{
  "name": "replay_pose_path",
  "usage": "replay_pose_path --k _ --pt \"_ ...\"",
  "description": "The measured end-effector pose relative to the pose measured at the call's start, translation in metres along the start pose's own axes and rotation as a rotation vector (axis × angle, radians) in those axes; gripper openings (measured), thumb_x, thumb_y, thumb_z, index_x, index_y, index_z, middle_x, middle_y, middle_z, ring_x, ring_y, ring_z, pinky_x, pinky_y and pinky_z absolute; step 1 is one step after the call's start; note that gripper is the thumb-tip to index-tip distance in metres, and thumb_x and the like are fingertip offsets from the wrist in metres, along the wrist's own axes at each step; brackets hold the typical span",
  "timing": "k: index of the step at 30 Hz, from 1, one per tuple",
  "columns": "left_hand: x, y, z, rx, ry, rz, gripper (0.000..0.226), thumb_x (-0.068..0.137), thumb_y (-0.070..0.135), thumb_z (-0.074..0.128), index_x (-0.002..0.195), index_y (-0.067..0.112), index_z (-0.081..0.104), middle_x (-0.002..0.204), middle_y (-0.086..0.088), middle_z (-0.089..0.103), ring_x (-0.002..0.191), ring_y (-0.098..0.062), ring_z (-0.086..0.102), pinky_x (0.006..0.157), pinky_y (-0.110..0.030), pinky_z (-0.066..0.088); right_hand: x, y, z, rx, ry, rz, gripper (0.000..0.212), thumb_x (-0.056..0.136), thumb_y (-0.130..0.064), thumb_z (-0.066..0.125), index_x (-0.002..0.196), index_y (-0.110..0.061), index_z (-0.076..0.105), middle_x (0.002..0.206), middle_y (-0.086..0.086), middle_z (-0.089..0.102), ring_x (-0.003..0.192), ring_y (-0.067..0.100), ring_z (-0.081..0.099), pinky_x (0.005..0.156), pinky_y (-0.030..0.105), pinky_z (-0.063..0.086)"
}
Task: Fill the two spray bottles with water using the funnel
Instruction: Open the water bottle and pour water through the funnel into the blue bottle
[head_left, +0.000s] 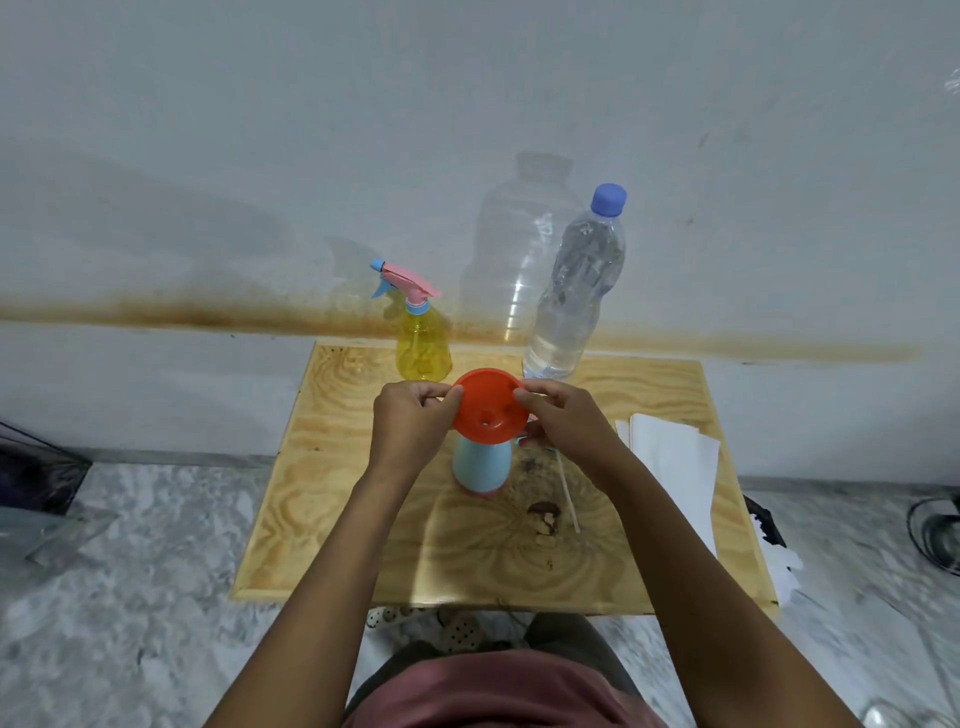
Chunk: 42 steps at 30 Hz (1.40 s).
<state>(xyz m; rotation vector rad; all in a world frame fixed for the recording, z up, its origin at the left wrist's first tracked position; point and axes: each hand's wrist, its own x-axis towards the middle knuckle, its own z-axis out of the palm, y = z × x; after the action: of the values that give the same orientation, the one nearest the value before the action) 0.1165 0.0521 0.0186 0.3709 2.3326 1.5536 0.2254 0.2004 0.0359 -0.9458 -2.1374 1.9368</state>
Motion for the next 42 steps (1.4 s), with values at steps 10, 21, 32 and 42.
replay_pose_path --k 10,21,32,42 --pt "0.002 -0.010 0.006 0.075 -0.017 -0.059 0.019 0.090 0.029 0.070 0.085 0.013 0.080 0.062 -0.009 0.072 0.072 -0.025 0.072 0.067 -0.032 0.056 0.007 0.017 0.003 -0.147 0.020 0.043 0.031 0.100 -0.027 0.053 0.126 -0.013 0.063 0.104 0.002 0.068 0.074 0.008 0.068 0.068 0.026 0.056" --pt "0.007 0.024 0.007 0.163 0.064 0.107 0.036 0.087 0.048 0.067 0.113 0.022 0.071 0.088 0.005 0.065 0.080 -0.012 0.063 0.071 -0.031 0.054 0.015 0.009 -0.040 -0.214 0.259 -0.194 0.021 0.099 -0.027 0.053 0.110 -0.018 0.069 0.095 -0.004 0.071 0.085 0.012 0.069 0.065 0.010 0.048" --pt "0.076 0.121 0.105 0.069 -0.287 0.158 0.100 0.074 0.037 0.085 0.153 0.024 0.025 0.148 -0.002 0.041 0.135 -0.019 0.044 0.109 -0.041 0.044 0.074 -0.089 -0.120 -0.276 0.330 -0.405 0.049 0.092 -0.045 0.062 0.137 -0.027 0.051 0.133 -0.010 0.057 0.116 0.005 0.055 0.098 0.025 0.044" --pt "0.097 0.116 0.132 -0.059 -0.149 0.235 0.064 0.070 0.035 0.086 0.126 0.032 0.057 0.113 0.011 0.067 0.103 -0.007 0.064 0.086 -0.027 0.055 0.109 -0.108 -0.109 -0.269 0.243 -0.471 0.042 0.092 -0.030 0.068 0.131 -0.019 0.059 0.121 -0.012 0.063 0.110 0.002 0.058 0.102 0.022 0.047"
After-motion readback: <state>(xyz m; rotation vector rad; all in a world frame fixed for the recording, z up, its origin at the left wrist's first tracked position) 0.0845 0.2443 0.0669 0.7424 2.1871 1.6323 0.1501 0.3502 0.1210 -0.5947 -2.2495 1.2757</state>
